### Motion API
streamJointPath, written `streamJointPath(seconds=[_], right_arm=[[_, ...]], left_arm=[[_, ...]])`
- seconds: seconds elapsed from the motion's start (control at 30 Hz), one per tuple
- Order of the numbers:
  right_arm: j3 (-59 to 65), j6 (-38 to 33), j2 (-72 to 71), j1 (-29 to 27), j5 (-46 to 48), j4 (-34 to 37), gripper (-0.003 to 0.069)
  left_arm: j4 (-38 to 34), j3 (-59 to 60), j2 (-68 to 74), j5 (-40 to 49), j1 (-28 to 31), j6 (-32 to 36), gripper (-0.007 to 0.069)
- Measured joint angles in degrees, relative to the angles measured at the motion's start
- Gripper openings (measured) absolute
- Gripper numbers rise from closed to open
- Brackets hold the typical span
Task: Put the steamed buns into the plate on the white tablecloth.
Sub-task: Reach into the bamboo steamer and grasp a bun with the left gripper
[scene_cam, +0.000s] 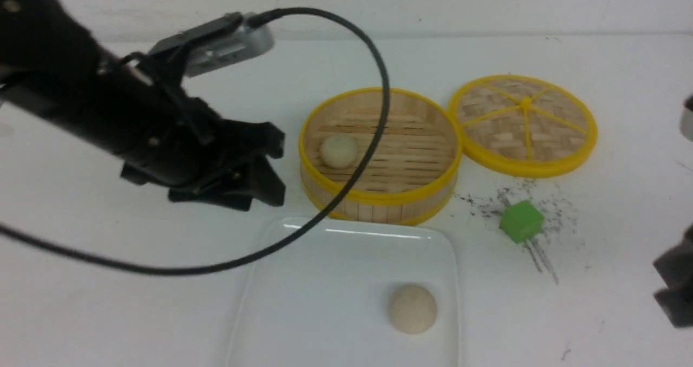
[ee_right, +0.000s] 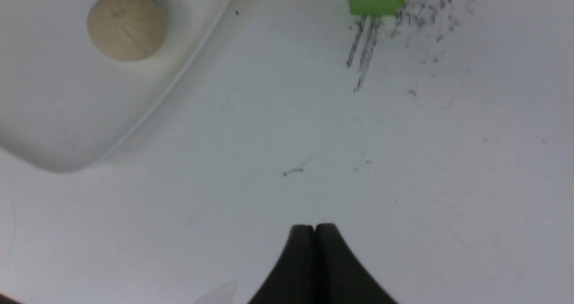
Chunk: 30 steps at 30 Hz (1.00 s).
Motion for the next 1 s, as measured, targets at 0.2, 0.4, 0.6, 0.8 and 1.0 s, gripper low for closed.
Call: streamJointPath(seconds=[0.2,0.4,0.6,0.8,1.0], right_arm=[[11.7,5.9,-8.6,0.0,-2.7,0.0,-0.0015],[15.7,7.5,-10.6,0.0,-3.0,0.1,-0.0014],[15.8,8.5,-10.6,0.0,-5.3,0.1,-0.0013],[15.8,9.2,-10.6,0.0,-7.8,0.1,-0.0011],[15.8,9.3,-10.6,0.0,-8.7,0.1,-0.0008]], left_arm=[[7.4,-18.7,18.3,-0.4,-4.3,-3.3,0.0326],[12.2,-36.9,33.5,3.2,-4.8,-4.4,0.0326],[14.7,-49.3,43.7,7.7,-4.8,-4.7,0.0326],[16.7,-52.7,48.1,7.1,-4.8,-4.7,0.0312],[16.7,-52.7,49.7,6.7,-4.8,-4.7,0.0221]])
